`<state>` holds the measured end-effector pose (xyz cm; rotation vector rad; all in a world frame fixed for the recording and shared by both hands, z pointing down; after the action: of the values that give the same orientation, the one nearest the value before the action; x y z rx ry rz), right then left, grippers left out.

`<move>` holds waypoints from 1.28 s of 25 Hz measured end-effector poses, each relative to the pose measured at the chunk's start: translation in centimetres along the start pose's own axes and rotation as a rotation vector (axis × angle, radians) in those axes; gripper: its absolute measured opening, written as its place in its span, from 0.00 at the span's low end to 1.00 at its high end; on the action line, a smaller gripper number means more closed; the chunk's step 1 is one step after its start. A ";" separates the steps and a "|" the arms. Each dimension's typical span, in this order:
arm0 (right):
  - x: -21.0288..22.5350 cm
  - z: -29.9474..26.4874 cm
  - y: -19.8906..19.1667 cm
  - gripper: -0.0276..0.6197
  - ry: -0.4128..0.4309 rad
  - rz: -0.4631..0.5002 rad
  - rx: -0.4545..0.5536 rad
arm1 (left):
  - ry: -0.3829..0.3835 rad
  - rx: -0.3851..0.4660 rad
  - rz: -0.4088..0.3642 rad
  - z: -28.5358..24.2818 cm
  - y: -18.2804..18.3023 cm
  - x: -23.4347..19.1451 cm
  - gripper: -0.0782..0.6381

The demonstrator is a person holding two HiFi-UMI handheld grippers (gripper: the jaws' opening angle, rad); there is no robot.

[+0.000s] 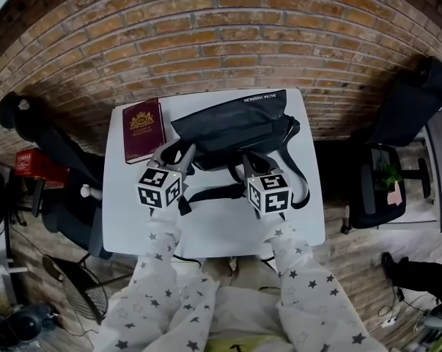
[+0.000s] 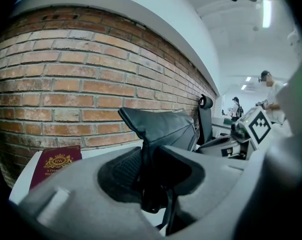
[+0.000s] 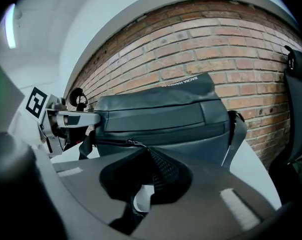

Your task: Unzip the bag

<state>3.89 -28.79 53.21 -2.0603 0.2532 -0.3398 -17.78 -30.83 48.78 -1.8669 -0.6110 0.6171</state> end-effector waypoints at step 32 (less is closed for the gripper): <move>8.0 1.9 1.7 0.07 -0.173 -0.014 0.039 | 0.109 0.026 0.041 -0.1 -0.1 0.5 0.26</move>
<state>11.93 -30.62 51.91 -2.0395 0.1260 -0.1718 -17.34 -30.49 48.79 -1.8796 -0.4922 0.5430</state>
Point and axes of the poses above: the fingertips, and each gripper's own axes: z backward along the fingers, x to its right, y out of its top, the point moved 7 cm from there along z, backward along the fingers, and after that the axes turned 8 degrees about -y, right-handed, at the moved point
